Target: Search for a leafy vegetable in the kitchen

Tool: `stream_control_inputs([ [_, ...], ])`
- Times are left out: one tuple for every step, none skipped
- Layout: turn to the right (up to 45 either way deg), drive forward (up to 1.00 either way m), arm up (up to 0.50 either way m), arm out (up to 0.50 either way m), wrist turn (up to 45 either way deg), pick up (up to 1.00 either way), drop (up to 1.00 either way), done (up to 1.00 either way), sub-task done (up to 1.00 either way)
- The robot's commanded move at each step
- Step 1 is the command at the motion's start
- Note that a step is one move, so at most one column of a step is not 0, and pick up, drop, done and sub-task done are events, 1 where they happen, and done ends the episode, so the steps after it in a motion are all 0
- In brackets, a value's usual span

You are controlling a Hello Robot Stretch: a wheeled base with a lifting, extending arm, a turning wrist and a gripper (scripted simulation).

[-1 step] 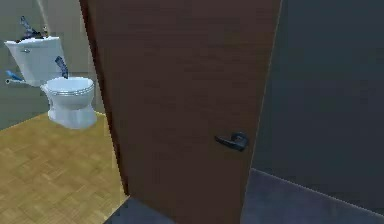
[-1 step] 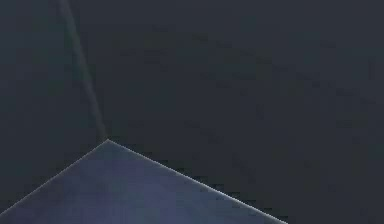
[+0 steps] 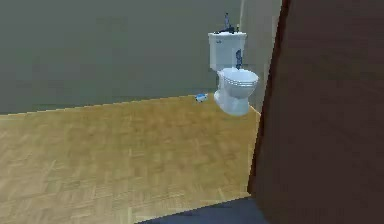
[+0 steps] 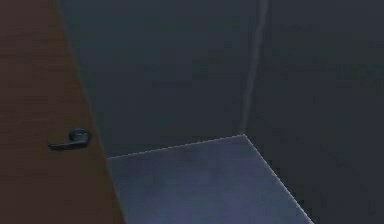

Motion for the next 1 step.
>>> stream_control_inputs([
  [-45.0, 0.00, 0.00, 0.00, 0.0, 0.00, 0.00, 0.00, 0.00],
])
